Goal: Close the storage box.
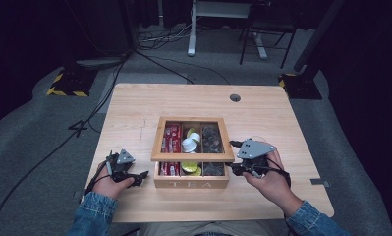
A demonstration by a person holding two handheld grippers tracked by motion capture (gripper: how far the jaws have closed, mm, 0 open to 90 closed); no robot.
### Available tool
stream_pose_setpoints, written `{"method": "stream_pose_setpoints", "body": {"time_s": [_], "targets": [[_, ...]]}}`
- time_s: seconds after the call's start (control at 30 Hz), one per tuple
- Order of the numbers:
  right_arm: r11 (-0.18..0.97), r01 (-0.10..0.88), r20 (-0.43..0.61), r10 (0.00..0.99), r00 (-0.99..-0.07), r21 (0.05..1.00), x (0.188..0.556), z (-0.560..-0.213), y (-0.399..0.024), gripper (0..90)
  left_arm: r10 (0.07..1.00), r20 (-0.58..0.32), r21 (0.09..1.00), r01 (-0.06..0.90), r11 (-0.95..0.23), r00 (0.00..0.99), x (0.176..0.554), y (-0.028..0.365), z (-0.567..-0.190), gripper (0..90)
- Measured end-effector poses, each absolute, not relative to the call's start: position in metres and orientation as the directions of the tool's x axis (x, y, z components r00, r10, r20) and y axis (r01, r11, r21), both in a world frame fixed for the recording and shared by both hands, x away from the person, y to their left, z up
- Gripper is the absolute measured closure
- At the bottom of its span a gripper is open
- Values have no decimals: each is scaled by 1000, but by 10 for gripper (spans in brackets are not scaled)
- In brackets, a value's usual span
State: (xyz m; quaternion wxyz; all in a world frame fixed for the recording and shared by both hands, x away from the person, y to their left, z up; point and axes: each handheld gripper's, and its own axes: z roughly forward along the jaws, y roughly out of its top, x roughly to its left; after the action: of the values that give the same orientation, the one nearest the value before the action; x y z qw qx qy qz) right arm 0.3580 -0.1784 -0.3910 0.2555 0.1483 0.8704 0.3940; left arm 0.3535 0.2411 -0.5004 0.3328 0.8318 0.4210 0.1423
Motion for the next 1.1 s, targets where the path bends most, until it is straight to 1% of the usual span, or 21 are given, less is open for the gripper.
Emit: {"method": "stream_pose_setpoints", "body": {"time_s": [0.33, 0.63, 0.67, 0.7, 0.73, 0.9, 1.1], "targets": [[672, 38, -364, 446, -818, 739, 352, -406, -177, 353, 794, -40, 674, 603, -426, 606, 354, 241, -501, 195], [692, 23, -396, 440, -806, 722, 347, -415, -176, 352, 793, -39, 675, 601, -428, 607, 354, 241, -501, 195], [693, 30, -386, 436, -813, 720, 346, -416, -176, 327, 792, -33, 675, 598, -433, 610, 354, 241, -500, 195], [693, 30, -386, 436, -813, 720, 346, -416, -176, 327, 792, -33, 675, 598, -433, 610, 354, 241, -500, 195], [688, 36, -364, 428, -827, 725, 345, -418, -177, 301, 792, -34, 676, 598, -431, 609, 354, 241, -501, 195], [708, 29, -370, 404, -836, 706, 339, -422, -175, 300, 794, -32, 671, 602, -433, 607, 353, 241, -500, 194], [695, 52, -340, 414, -844, 717, 337, -425, -178, 306, 793, -38, 669, 604, -432, 609, 353, 240, -500, 194]]}}
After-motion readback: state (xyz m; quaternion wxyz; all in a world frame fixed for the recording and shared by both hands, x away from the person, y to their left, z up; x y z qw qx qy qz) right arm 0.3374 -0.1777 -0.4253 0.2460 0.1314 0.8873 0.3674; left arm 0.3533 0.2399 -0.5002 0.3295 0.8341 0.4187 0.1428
